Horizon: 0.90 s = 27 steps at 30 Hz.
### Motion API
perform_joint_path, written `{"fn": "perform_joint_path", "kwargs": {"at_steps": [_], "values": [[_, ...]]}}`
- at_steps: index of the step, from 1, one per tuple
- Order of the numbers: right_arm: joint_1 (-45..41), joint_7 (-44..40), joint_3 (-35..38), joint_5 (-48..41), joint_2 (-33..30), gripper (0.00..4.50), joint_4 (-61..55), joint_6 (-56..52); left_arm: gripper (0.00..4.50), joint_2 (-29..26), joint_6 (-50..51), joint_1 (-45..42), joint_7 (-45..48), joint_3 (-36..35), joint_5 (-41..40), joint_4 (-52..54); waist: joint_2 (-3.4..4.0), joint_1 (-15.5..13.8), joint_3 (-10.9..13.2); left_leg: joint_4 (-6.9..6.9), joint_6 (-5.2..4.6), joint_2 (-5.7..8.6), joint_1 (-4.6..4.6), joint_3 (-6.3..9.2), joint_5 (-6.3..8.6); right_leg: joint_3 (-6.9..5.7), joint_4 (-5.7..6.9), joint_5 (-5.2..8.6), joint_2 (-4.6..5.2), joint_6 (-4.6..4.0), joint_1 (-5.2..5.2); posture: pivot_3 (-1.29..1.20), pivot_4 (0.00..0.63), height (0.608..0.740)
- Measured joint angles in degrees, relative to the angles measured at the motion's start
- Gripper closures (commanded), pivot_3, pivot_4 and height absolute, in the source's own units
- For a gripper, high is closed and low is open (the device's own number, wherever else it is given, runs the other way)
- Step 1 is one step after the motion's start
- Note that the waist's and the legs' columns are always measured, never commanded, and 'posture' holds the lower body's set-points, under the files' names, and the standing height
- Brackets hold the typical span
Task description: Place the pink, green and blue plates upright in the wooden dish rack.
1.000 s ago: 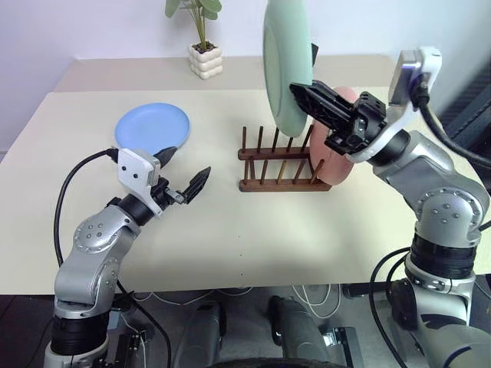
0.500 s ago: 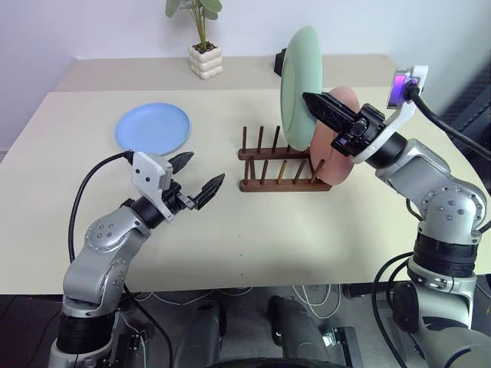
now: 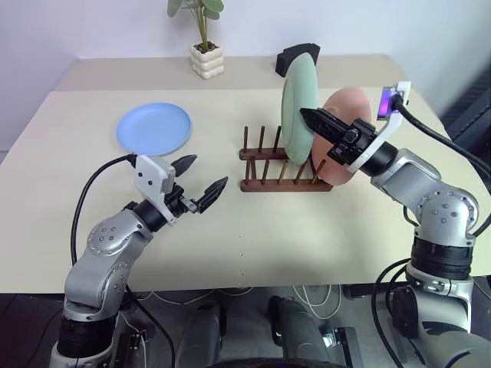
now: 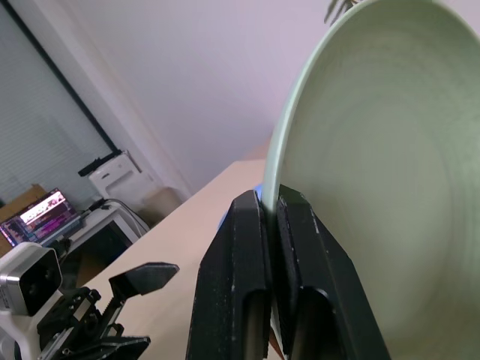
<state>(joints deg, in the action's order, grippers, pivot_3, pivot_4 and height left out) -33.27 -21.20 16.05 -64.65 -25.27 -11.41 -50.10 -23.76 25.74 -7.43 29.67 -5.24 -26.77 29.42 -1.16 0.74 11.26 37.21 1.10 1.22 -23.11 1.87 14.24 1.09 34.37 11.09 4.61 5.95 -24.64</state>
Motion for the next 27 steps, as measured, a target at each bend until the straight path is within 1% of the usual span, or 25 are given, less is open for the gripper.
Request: {"fn": "perform_joint_path", "kwargs": {"at_steps": [9,10,11,12,13,14,16,17,18,27], "values": [[0.59,1.66,0.01,-1.78,0.69,4.5,-0.19,0.01,0.02,0.1,-0.06,0.02,0.05,0.02,0.01,0.0,0.0,0.02,0.0,0.0,0.0,0.0,0.01,0.0,0.0,0.0,0.0,0.01,-0.01,-0.02,0.0,0.0,0.15,0.735],[0.59,1.73,0.01,-1.92,0.69,3.84,-0.19,0.0,0.0,0.1,-0.07,0.02,0.05,0.02,0.02,0.0,0.0,0.02,0.0,0.0,0.0,0.0,0.01,0.0,0.0,0.0,0.0,0.01,-0.01,-0.02,0.0,0.0,0.15,0.735],[0.64,1.83,0.01,-1.93,0.69,3.63,-0.18,-0.06,0.0,0.1,-0.07,0.01,0.05,0.02,0.02,0.0,0.0,0.02,0.0,0.0,0.0,0.0,0.0,0.0,0.0,0.0,0.0,0.01,-0.01,-0.02,0.0,0.0,0.15,0.735],[0.82,1.93,0.01,-1.94,0.69,3.18,-0.18,-0.13,0.0,0.1,-0.07,0.01,0.04,0.02,0.02,0.0,0.01,0.01,0.0,0.0,0.0,0.0,0.0,0.0,0.0,0.0,-0.01,0.01,-0.01,-0.02,0.0,0.0,0.15,0.735],[0.95,1.98,0.01,-1.94,0.69,2.65,-0.17,-0.2,0.0,0.1,-0.08,0.02,0.04,0.02,0.02,0.0,0.01,0.02,0.0,0.0,0.0,0.0,0.0,0.0,0.0,0.0,0.0,0.01,-0.01,-0.02,0.0,0.0,0.15,0.735],[0.97,2.01,0.01,-1.95,0.69,2.25,-0.17,-0.22,0.0,0.1,-0.09,0.02,0.04,0.01,0.02,0.0,0.0,0.02,0.0,0.0,0.0,0.0,0.0,0.0,0.0,0.0,-0.01,0.01,-0.01,-0.02,0.0,0.0,0.15,0.735],[0.96,1.99,0.01,-1.9,0.69,1.25,-0.17,-0.21,0.0,0.1,-0.1,0.02,0.04,0.01,0.03,0.0,0.01,0.02,0.0,0.0,0.0,0.0,0.0,0.0,0.0,0.0,-0.01,0.01,-0.01,-0.02,0.0,0.0,0.15,0.735],[0.95,1.92,0.0,-1.81,0.69,0.67,-0.15,-0.17,0.0,0.1,-0.1,0.02,0.03,0.01,0.03,0.0,0.0,0.02,0.0,0.0,0.0,0.0,0.0,0.0,0.0,0.0,-0.01,0.01,-0.01,-0.02,0.0,0.0,0.15,0.735],[0.95,1.82,0.0,-1.72,0.68,0.25,-0.15,-0.1,0.0,0.1,-0.1,0.02,0.03,0.01,0.03,0.0,0.0,0.02,0.0,0.0,0.0,0.0,0.0,0.0,0.0,0.0,-0.01,0.01,-0.01,-0.02,0.0,0.0,0.15,0.735],[0.87,0.41,0.0,0.39,0.34,0.25,-0.17,1.04,0.0,0.15,-0.12,0.02,0.02,0.01,0.05,-0.01,0.01,0.01,0.0,0.0,0.0,0.0,0.0,0.0,0.0,0.0,-0.02,0.02,-0.01,-0.04,0.0,0.0,0.15,0.735]]}}
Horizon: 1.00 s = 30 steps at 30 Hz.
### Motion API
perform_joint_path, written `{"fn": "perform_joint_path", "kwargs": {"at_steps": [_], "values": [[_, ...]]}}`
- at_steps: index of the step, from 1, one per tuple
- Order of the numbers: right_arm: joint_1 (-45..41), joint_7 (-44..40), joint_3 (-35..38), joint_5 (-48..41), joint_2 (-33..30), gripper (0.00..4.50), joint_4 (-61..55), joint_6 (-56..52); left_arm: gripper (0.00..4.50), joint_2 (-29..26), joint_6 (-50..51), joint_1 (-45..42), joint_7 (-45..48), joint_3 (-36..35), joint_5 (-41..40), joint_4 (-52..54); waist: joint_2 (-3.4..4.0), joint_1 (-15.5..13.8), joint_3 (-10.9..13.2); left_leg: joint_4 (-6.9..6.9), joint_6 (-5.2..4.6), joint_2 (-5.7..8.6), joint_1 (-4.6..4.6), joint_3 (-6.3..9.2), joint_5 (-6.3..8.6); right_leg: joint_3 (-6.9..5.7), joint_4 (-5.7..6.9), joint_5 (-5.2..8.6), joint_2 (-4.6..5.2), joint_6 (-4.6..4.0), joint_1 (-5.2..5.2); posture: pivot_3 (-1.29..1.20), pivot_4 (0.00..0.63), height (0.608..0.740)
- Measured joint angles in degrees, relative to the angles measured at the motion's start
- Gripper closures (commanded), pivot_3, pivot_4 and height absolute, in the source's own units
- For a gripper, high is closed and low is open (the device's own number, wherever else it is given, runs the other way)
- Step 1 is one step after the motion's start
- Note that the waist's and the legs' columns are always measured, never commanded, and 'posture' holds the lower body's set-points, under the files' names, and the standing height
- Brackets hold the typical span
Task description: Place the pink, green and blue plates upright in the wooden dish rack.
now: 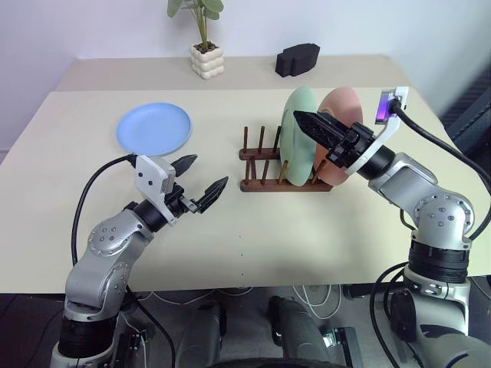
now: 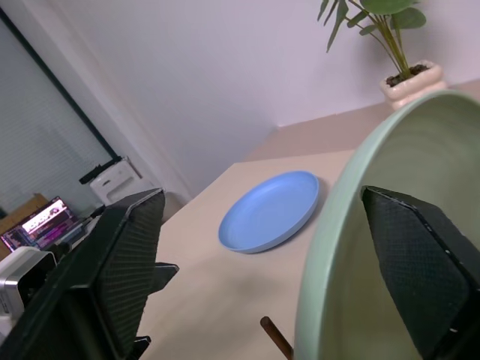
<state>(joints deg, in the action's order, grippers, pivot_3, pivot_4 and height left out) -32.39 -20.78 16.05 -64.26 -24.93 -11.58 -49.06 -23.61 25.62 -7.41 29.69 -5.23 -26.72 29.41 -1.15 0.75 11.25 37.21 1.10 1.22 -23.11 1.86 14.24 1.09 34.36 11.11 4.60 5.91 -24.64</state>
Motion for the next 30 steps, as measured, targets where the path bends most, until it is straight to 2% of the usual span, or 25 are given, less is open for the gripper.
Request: {"fn": "perform_joint_path", "kwargs": {"at_steps": [12,18,22,27,30], "values": [[-4.51,-1.79,-1.08,4.62,-3.73,0.25,-2.81,1.81,0.0,0.19,-0.21,-0.02,-0.52,0.04,0.44,-0.05,0.0,-0.01,0.0,0.0,0.0,0.0,0.0,0.01,0.0,-0.01,-0.01,0.01,0.0,-0.01,0.0,0.0,0.15,0.735],[-8.67,-8.71,-4.65,13.79,-10.73,0.25,-2.88,6.78,0.0,3.23,-0.3,-2.88,-7.52,-0.17,5.05,-3.86,0.0,-0.09,0.0,0.02,0.0,0.04,-0.03,0.01,0.0,-0.02,-0.05,0.0,0.0,0.01,0.0,0.0,0.15,0.735],[-11.74,-14.57,-10.5,22.1,-12.94,0.25,-2.92,12.41,0.0,5.67,1.34,-11.17,-17.23,-2.13,8.84,-9.01,-0.02,-0.06,-0.01,0.05,0.0,0.05,-0.01,0.03,0.0,-0.04,-0.02,-0.1,-0.05,0.17,0.01,0.0,0.15,0.735],[-12.11,-19.32,-18.0,29.59,-12.25,0.25,-2.98,17.15,0.0,6.89,8.33,-26.14,-35.14,-11.58,13.84,-24.86,-0.02,0.06,-0.01,0.02,-0.02,0.07,-0.02,0.04,0.01,-0.06,-0.04,-0.16,-0.05,0.28,-0.02,0.0,0.15,0.735],[-12.11,-20.62,-19.79,32.02,-11.15,0.25,-2.95,18.8,0.0,5.73,9.06,-31.46,-40.06,-14.91,15.33,-34.06,-0.04,-0.07,0.0,0.02,-0.02,0.13,-0.1,0.05,0.01,-0.07,-0.05,-0.19,-0.01,0.34,-0.05,0.0,0.15,0.735]]}}
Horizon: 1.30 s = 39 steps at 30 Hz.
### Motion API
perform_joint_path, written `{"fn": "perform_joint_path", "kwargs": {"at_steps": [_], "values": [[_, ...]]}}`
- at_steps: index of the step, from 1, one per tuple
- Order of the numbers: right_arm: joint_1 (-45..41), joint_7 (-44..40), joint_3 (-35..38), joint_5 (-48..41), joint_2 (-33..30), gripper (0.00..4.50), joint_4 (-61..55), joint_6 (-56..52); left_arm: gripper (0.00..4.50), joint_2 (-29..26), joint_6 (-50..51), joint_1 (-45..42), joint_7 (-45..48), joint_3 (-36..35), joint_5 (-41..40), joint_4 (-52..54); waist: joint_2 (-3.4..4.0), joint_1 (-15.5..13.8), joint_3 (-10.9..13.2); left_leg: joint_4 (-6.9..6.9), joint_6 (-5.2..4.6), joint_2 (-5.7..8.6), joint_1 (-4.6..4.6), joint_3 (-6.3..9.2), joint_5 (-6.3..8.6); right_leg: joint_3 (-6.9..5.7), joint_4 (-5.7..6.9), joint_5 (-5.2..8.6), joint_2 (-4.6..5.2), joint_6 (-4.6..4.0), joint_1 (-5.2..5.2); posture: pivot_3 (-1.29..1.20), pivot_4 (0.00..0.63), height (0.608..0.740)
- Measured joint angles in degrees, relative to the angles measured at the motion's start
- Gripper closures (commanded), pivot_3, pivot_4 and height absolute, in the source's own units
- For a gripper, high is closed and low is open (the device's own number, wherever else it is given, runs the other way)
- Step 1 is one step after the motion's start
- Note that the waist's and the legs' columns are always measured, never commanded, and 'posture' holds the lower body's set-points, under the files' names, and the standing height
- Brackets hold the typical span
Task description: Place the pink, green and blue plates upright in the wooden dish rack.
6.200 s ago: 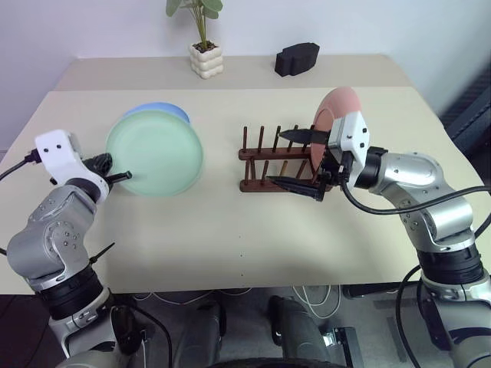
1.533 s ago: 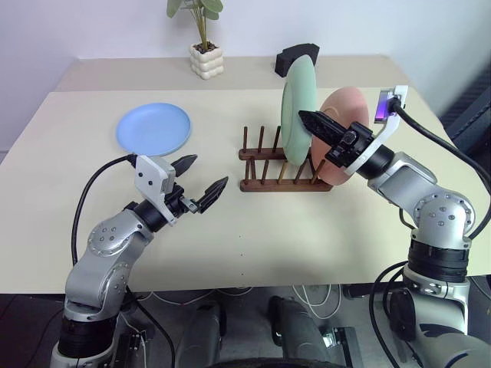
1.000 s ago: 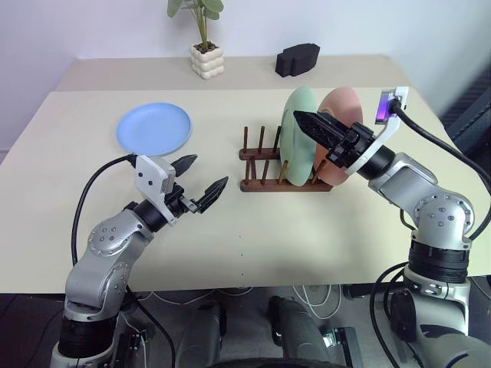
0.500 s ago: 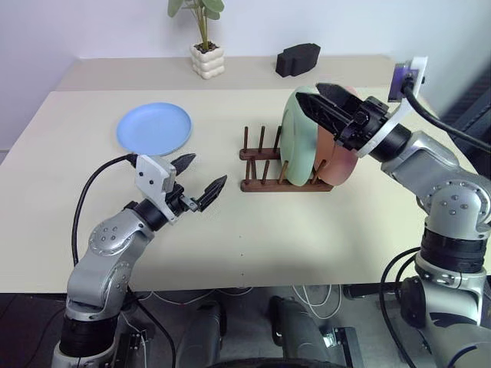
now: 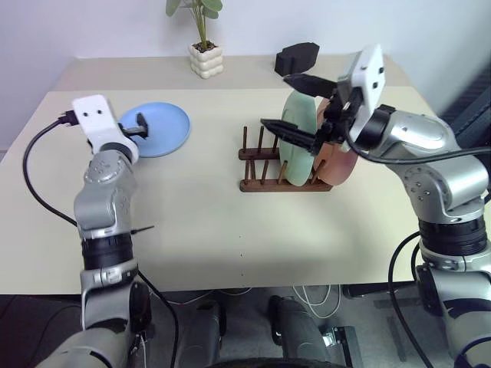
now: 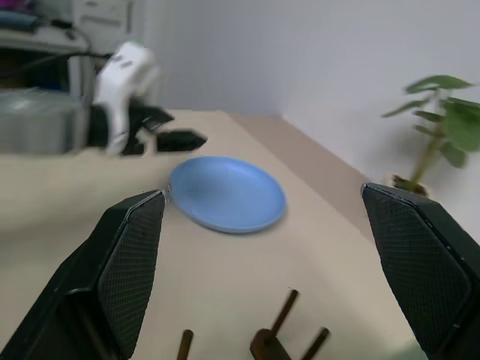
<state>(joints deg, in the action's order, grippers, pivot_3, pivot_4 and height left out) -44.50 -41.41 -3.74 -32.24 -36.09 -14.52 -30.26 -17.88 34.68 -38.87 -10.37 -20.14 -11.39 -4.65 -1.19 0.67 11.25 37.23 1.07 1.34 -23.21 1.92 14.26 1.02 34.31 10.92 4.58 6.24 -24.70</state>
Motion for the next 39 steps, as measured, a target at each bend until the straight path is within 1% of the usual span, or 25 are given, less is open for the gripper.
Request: {"fn": "perform_joint_path", "kwargs": {"at_steps": [1,4,6,13,16,18,20,21,26,27,31,34,38,39], "values": [[0.05,-0.41,-0.24,0.72,0.19,0.25,0.06,0.5,0.0,-0.01,0.26,-1.61,-1.31,-1.09,0.06,-2.79,0.0,-0.01,0.0,0.0,0.0,0.03,0.0,0.0,0.0,0.01,0.02,-0.02,0.06,0.03,0.0,0.0,0.15,0.735],[0.16,-1.32,-1.22,2.08,1.46,0.25,-0.07,1.18,0.0,-1.53,2.76,-9.26,-4.82,-5.71,-1.11,-16.22,-0.03,-0.21,-0.01,0.09,0.0,0.09,-0.06,0.07,0.0,-0.05,0.01,-0.06,0.08,0.09,0.0,0.0,0.15,0.735],[0.45,-1.7,-1.44,2.47,1.61,0.25,-0.14,1.23,0.0,-2.78,3.3,-12.02,-5.52,-7.74,-1.78,-22.24,-0.04,-0.1,-0.01,0.07,0.01,0.1,-0.06,0.06,0.0,-0.04,0.0,-0.07,0.1,0.11,0.0,0.0,0.15,0.735],[1.35,-1.74,-1.41,2.86,2.48,0.25,-1.57,1.0,0.0,-4.2,2.03,-18.66,-5.96,-10.61,-3.46,-40.97,-0.04,-0.09,0.0,0.06,0.02,0.1,-0.07,0.07,0.0,-0.06,0.02,-0.09,0.1,0.12,-0.03,0.0,0.15,0.735],[1.53,-1.7,-1.41,2.9,2.61,0.25,-1.83,0.78,0.0,-4.24,0.2,-20.72,-4.74,-10.83,-4.17,-46.19,-0.04,-0.06,0.0,0.06,0.02,0.1,-0.07,0.07,0.0,-0.05,0.01,-0.09,0.1,0.12,-0.03,0.0,0.15,0.735],[2.01,-1.69,-1.42,3.03,2.7,0.19,-2.21,0.76,0.55,-4.44,-1.09,-21.78,-4.69,-10.85,-4.28,-48.39,-0.04,-0.05,-0.01,0.05,0.02,0.09,-0.07,0.07,0.0,-0.05,0.02,-0.09,0.1,0.12,-0.03,0.0,0.15,0.735],[2.48,-1.67,-1.41,3.39,2.7,0.19,-2.35,0.71,1.3,-4.57,-1.97,-22.03,-4.99,-11.06,-4.39,-49.56,-0.04,-0.04,-0.01,0.04,0.03,0.09,-0.06,0.06,0.0,-0.05,0.03,-0.09,0.1,0.12,-0.03,0.0,0.15,0.735],[2.65,-1.65,-1.41,3.48,2.71,0.19,-2.39,0.66,1.88,-4.6,-2.36,-22.03,-5.14,-11.1,-4.46,-49.84,-0.04,-0.05,-0.01,0.04,0.03,0.09,-0.06,0.06,0.0,-0.04,0.04,-0.09,0.1,0.12,-0.04,0.0,0.15,0.735],[3.03,-1.59,-1.42,3.92,3.0,0.19,-3.19,0.59,4.39,-4.6,-2.81,-22.03,-5.79,-11.28,-5.68,-50.37,-0.04,-0.04,-0.01,0.04,0.03,0.09,-0.06,0.06,0.0,-0.04,0.05,-0.1,0.11,0.13,-0.05,0.0,0.15,0.735],[3.06,-1.57,-1.41,3.96,3.04,0.19,-3.21,0.59,4.46,-4.61,-3.18,-22.17,-5.77,-11.58,-6.36,-49.82,-0.04,-0.04,-0.01,0.04,0.03,0.09,-0.06,0.06,0.0,-0.04,0.06,-0.1,0.12,0.13,-0.05,0.0,0.15,0.735],[3.21,-1.51,-1.46,4.48,3.39,0.19,-3.21,0.6,4.46,-4.61,-2.58,-21.78,-6.29,-11.61,-6.95,-48.79,-0.03,-0.04,-0.02,0.04,0.03,0.1,-0.05,0.04,0.0,-0.03,0.07,-0.11,0.13,0.13,-0.05,0.0,0.15,0.735],[3.22,-1.49,-1.76,6.33,3.39,0.19,-3.21,0.84,4.46,-3.56,-3.64,-19.83,-5.3,-12.09,-8.37,-44.67,-0.03,-0.04,-0.02,0.04,0.03,0.09,-0.06,0.04,0.0,-0.03,0.07,-0.11,0.13,0.13,-0.07,0.0,0.15,0.735],[3.18,-1.63,-4.61,12.33,3.05,0.19,-2.76,4.38,4.46,-0.91,-7.41,-15.3,-2.61,-10.36,-8.69,-31.76,-0.04,-0.03,-0.01,0.03,0.07,0.08,-0.16,0.03,-0.02,-0.01,0.08,-0.14,0.14,0.1,-0.2,0.0,0.15,0.735],[3.16,-1.77,-5.95,14.6,2.93,0.19,-2.34,6.07,4.46,-0.39,-8.56,-14.05,-2.16,-9.29,-8.48,-27.06,-0.04,-0.01,-0.01,0.02,0.08,0.08,-0.16,0.02,-0.02,-0.01,0.07,-0.15,0.13,0.1,-0.21,0.0,0.15,0.735]]}}
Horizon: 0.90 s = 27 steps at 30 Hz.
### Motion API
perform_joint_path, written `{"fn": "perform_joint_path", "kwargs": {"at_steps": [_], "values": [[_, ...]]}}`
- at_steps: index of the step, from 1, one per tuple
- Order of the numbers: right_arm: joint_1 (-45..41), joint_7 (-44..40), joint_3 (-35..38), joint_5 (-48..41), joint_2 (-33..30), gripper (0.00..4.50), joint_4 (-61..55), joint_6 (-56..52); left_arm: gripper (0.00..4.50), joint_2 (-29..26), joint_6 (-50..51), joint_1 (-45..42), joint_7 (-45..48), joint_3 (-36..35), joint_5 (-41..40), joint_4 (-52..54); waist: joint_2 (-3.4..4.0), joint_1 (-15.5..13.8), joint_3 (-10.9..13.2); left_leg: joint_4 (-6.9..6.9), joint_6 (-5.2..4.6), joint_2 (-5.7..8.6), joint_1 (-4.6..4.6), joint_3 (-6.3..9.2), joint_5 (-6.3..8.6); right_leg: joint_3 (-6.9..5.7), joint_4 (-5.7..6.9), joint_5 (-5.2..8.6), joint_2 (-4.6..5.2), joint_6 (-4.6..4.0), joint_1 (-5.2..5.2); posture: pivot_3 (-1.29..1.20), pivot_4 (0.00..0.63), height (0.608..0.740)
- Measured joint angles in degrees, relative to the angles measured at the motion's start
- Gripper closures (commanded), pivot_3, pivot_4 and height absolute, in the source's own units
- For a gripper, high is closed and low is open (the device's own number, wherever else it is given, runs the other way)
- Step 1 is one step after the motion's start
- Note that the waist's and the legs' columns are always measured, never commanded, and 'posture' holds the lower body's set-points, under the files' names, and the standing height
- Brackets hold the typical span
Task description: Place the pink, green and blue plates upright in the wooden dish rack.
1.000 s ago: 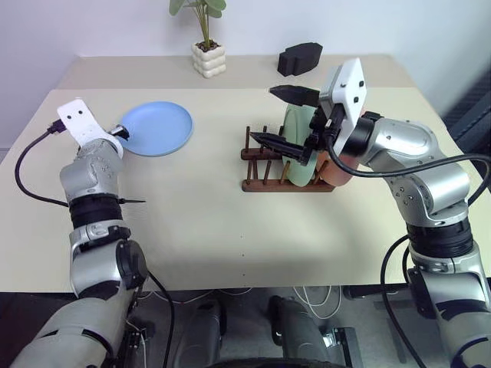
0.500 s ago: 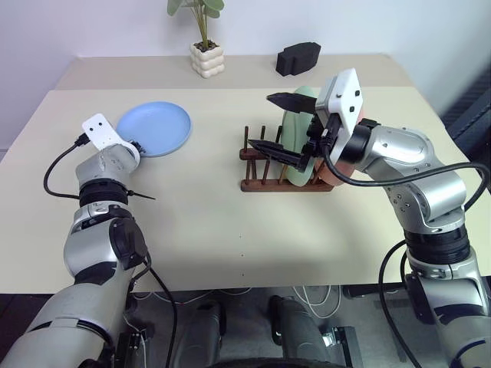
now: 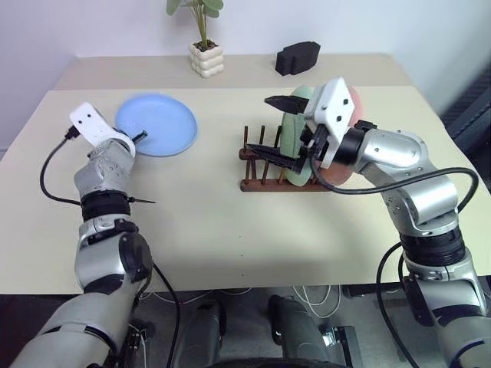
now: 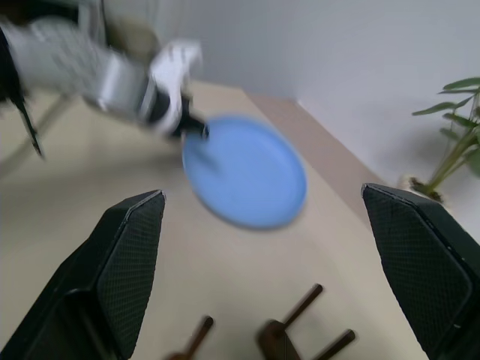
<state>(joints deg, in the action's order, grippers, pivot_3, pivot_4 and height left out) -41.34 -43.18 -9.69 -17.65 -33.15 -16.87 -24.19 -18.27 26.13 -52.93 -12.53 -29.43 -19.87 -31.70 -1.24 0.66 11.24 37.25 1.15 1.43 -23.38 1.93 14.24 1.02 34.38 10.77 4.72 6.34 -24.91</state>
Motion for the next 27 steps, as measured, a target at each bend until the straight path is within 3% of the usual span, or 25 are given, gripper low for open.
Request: {"fn": "perform_joint_path", "kwargs": {"at_steps": [7,12,19,27], "values": [[-2.7,0.2,-7.52,12.85,1.07,0.19,4.15,8.83,4.46,0.39,0.8,3.98,1.5,10.64,4.66,25.39,0.0,-0.02,0.0,0.01,0.02,0.02,0.01,-0.04,-0.01,0.05,0.0,-0.02,-0.01,0.0,0.0,0.0,0.15,0.735],[-6.52,2.75,-12.79,22.54,5.63,0.19,9.1,16.38,4.46,3.9,6.72,7.15,1.72,19.9,7.22,41.22,0.0,0.03,0.0,0.02,0.03,0.02,0.01,-0.03,-0.02,0.05,-0.01,-0.02,-0.02,0.0,0.02,0.0,0.15,0.735],[-7.94,6.59,-13.83,30.56,8.47,0.19,15.32,22.93,4.46,5.29,13.54,7.94,1.57,25.45,10.65,52.91,0.01,0.2,0.0,0.0,0.03,0.0,0.02,-0.02,-0.03,0.06,0.01,-0.02,-0.06,0.0,0.0,0.0,0.15,0.735],[-9.2,10.64,-14.25,36.96,10.87,0.19,20.91,27.35,4.46,6.06,21.66,8.33,2.64,25.79,10.65,59.39,0.01,0.17,0.0,0.01,0.03,0.01,0.02,-0.02,-0.03,0.07,0.0,-0.02,-0.06,0.0,0.01,0.0,0.15,0.735]]}}
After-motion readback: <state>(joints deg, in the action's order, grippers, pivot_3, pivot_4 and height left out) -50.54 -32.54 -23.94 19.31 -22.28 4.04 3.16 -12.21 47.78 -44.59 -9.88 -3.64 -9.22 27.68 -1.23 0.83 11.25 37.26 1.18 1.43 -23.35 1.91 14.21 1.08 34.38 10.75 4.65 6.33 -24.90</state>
